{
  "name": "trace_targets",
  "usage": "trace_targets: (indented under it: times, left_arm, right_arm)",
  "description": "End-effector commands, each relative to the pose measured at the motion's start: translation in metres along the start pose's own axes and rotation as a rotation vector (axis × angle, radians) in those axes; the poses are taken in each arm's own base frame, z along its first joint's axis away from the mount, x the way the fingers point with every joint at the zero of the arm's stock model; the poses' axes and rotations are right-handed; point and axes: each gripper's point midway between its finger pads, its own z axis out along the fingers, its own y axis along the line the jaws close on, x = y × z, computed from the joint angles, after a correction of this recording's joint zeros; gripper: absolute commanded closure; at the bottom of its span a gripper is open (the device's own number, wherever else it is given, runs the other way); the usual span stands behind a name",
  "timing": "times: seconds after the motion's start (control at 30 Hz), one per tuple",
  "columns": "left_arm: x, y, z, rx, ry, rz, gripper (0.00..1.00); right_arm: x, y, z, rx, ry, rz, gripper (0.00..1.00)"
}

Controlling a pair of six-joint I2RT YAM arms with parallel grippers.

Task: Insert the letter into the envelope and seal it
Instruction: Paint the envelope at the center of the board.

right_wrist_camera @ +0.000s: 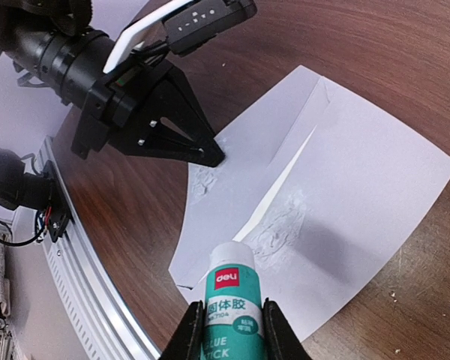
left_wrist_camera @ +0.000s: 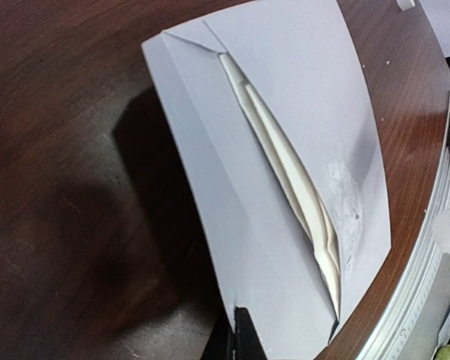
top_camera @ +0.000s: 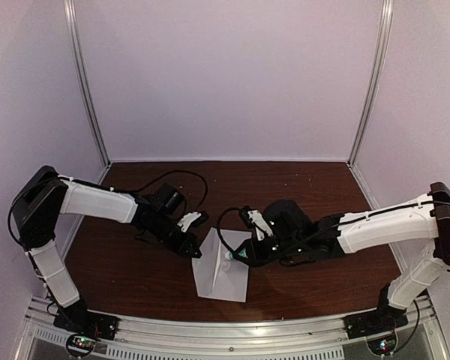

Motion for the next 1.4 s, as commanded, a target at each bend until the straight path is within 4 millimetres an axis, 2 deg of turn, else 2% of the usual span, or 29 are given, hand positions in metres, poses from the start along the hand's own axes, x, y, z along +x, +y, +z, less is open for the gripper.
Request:
trace_targets:
  times: [0.0, 0.2, 0.43, 0.6, 0.87, 1.13, 1.37]
  left_arm:
    - [0.005, 0.007, 0.003, -0.045, 0.035, 0.036, 1.0]
    - [0.007, -0.002, 0.005, -0.01, 0.046, 0.046, 0.95]
    - [0.009, -0.006, 0.008, 0.013, 0.056, 0.042, 0.95]
    - [0.011, -0.006, 0.009, 0.013, 0.062, 0.041, 0.95]
    - [0.01, -0.007, 0.01, 0.02, 0.058, 0.037, 1.0]
    - [0.009, -0.007, 0.01, 0.014, 0.052, 0.034, 1.0]
    - [0.007, -0.004, 0.009, -0.007, 0.04, 0.026, 1.0]
  right_arm:
    - [-0.006, -0.01, 0.009, 0.091, 0.007, 0.03, 0.99]
    - [0.0, -0.019, 0.028, 0.151, 0.065, 0.04, 0.99]
    - [-0.003, -0.019, 0.043, 0.17, 0.09, 0.018, 0.99]
    - [-0.001, -0.029, 0.05, 0.234, 0.124, 0.01, 1.0]
    - [0.013, -0.039, 0.057, 0.291, 0.207, -0.006, 1.0]
    - [0.028, -0.047, 0.064, 0.326, 0.293, -0.027, 1.0]
    - [0.043, -0.046, 0.063, 0.341, 0.375, -0.061, 1.0]
